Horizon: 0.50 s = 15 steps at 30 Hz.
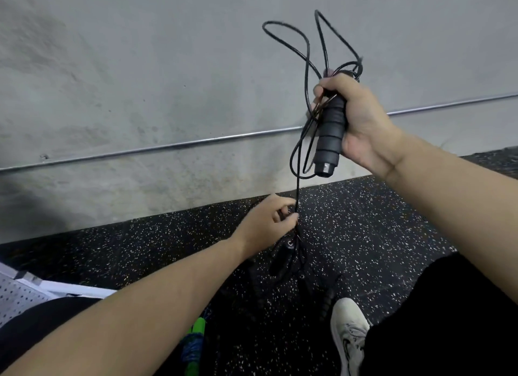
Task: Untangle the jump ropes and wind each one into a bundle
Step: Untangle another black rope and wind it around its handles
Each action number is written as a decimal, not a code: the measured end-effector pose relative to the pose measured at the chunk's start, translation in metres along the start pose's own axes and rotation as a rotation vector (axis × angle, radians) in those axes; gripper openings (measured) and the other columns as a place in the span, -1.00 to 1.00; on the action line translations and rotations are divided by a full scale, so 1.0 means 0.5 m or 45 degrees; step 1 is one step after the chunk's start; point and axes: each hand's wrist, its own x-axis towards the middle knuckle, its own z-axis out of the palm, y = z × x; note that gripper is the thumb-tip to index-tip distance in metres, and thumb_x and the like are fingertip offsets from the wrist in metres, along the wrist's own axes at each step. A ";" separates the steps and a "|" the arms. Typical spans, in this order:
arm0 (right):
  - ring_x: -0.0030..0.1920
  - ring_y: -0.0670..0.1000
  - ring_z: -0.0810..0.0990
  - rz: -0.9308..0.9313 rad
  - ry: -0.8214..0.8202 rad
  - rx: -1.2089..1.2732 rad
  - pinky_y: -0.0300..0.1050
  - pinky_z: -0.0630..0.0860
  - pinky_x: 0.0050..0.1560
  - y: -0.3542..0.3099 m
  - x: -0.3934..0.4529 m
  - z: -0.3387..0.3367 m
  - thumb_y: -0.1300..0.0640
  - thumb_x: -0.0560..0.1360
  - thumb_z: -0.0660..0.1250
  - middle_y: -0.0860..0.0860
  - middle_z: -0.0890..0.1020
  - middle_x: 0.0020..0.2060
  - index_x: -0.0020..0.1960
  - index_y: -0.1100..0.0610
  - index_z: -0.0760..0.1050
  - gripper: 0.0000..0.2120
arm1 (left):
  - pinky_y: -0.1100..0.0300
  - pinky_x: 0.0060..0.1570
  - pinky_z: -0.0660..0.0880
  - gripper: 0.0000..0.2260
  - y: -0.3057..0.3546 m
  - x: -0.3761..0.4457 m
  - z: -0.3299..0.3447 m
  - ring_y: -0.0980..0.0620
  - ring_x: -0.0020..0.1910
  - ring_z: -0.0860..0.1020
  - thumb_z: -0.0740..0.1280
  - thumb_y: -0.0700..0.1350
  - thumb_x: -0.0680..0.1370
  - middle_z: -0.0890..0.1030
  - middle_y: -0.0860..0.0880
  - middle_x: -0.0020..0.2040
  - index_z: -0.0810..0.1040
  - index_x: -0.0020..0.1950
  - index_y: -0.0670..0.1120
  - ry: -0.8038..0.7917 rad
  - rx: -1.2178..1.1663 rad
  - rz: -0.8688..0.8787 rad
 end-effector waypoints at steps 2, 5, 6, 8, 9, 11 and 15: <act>-0.34 -0.02 0.45 0.007 -0.016 0.029 -0.15 0.55 -0.23 0.001 0.000 0.002 0.29 0.55 0.28 0.02 0.54 -0.35 -0.02 0.13 0.40 -0.90 | 0.28 -0.10 0.47 -0.87 0.019 0.003 0.009 0.05 -0.27 0.53 0.39 0.02 0.61 0.53 0.14 -0.15 0.63 -0.02 -0.02 -0.037 -0.086 -0.074; -0.33 -0.04 0.47 -0.001 0.022 -0.087 -0.12 0.55 -0.24 -0.005 0.004 -0.007 0.26 0.55 0.31 -0.01 0.55 -0.34 -0.03 0.10 0.44 -0.91 | 0.29 -0.31 0.37 -0.70 0.028 0.019 -0.007 0.16 -0.41 0.48 0.25 0.01 0.69 0.52 0.20 -0.39 0.58 -0.14 -0.12 0.053 -0.179 -0.226; -0.31 -0.04 0.49 -0.019 0.045 -0.205 -0.09 0.55 -0.22 -0.006 0.008 -0.016 0.23 0.53 0.33 -0.02 0.58 -0.33 -0.03 0.09 0.48 -0.92 | 0.30 -0.28 0.44 -0.74 0.035 0.027 -0.025 0.19 -0.34 0.56 0.23 0.03 0.70 0.61 0.19 -0.29 0.60 -0.05 -0.07 0.092 -0.212 -0.311; -0.27 -0.03 0.58 -0.024 0.073 -0.529 -0.04 0.56 -0.16 -0.002 0.014 -0.047 0.19 0.48 0.41 0.00 0.65 -0.28 -0.03 0.09 0.56 -0.92 | 0.28 -0.35 0.49 -0.78 0.041 0.049 -0.064 0.13 -0.30 0.65 0.20 0.07 0.71 0.69 0.09 -0.12 0.57 0.10 -0.01 0.165 -0.118 -0.423; -0.24 -0.03 0.62 0.008 0.065 -0.700 -0.04 0.58 -0.16 0.003 0.015 -0.064 0.19 0.47 0.44 0.02 0.68 -0.24 0.00 0.12 0.58 -0.88 | 0.25 -0.41 0.47 -0.78 0.045 0.058 -0.085 0.10 -0.36 0.64 0.19 0.09 0.71 0.70 0.08 -0.12 0.55 0.11 0.00 0.169 0.017 -0.422; -0.20 0.00 0.66 0.099 0.010 -1.020 0.02 0.66 -0.15 0.019 0.011 -0.092 0.18 0.45 0.50 0.09 0.71 -0.16 0.11 0.23 0.58 -0.73 | 0.19 -0.39 0.46 -0.79 0.051 0.076 -0.116 0.04 -0.40 0.59 0.19 0.07 0.71 0.72 0.08 -0.17 0.56 0.11 0.00 0.211 0.045 -0.403; -0.05 0.12 0.72 0.268 -0.091 -1.232 0.08 0.68 -0.05 0.053 -0.001 -0.097 0.22 0.38 0.57 0.11 0.72 -0.05 0.08 0.18 0.51 -0.65 | 0.20 -0.39 0.52 -0.84 0.083 0.090 -0.148 0.01 -0.35 0.63 0.19 -0.10 0.72 0.64 -0.06 -0.28 0.51 0.05 -0.12 0.421 -0.897 -0.578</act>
